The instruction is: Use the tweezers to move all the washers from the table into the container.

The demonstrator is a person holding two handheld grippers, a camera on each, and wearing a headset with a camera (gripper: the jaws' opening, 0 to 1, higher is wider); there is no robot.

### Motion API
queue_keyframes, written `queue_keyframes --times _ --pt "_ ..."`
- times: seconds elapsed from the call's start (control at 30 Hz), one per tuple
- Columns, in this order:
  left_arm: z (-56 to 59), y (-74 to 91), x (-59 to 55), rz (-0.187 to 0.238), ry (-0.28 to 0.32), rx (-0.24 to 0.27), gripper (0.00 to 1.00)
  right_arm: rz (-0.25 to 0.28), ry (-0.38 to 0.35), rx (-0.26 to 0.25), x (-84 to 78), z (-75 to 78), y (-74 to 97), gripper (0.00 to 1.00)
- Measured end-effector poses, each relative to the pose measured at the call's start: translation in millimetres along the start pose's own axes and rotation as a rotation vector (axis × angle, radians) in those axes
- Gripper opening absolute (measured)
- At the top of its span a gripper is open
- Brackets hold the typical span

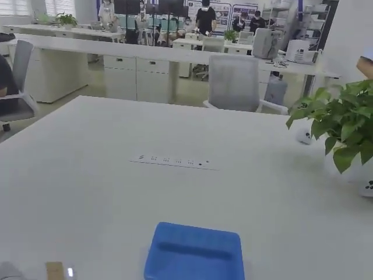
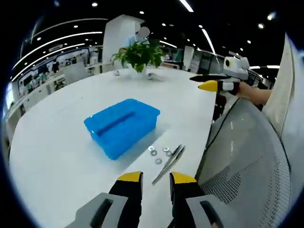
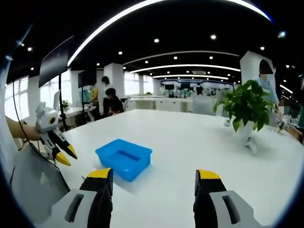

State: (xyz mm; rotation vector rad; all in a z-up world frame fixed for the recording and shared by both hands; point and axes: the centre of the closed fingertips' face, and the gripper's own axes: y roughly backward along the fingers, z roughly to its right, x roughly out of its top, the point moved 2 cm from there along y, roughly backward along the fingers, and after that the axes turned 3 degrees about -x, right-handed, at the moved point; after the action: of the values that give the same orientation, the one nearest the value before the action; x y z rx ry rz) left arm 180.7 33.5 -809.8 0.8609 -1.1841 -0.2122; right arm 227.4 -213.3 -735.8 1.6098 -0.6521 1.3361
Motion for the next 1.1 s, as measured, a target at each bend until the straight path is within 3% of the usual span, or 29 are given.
queue_keyframes --times 0.13,0.2,0.3,0.53,0.67,0.8,0.87,1.1 --pt "0.8 -12.2 -5.0 -0.085 -0.070 -0.051 0.15 -0.007 0.015 0.005 -0.3 -1.4 0.3 0.67" --pt "-2.5 -16.6 -7.4 -0.128 -0.118 -0.054 0.12 -0.007 0.020 0.010 -1.0 -0.2 0.2 0.65" --pt "-3.6 -23.6 -6.6 -0.157 -0.142 -0.072 0.10 -0.014 0.026 0.012 -3.5 2.5 -0.1 0.64" --pt "-6.8 -39.1 -17.1 -0.303 -0.278 -0.122 0.09 -0.024 0.037 0.013 -6.0 5.5 0.3 0.61" --pt "-6.8 -44.6 -19.5 -0.343 -0.322 -0.140 0.04 -0.028 0.043 0.014 -7.3 6.2 0.3 0.60" --pt "-3.7 -47.9 -25.2 -0.419 -0.412 -0.175 0.03 -0.030 0.052 0.018 -8.3 6.0 0.3 0.58" --pt "-5.9 -46.8 -26.8 -0.443 -0.452 -0.158 0.02 -0.030 0.058 0.017 -8.3 5.9 0.4 0.58" --pt "-5.2 -50.3 -22.9 -0.457 -0.537 -0.177 0.00 -0.033 0.068 0.013 -9.5 6.5 0.4 0.56"
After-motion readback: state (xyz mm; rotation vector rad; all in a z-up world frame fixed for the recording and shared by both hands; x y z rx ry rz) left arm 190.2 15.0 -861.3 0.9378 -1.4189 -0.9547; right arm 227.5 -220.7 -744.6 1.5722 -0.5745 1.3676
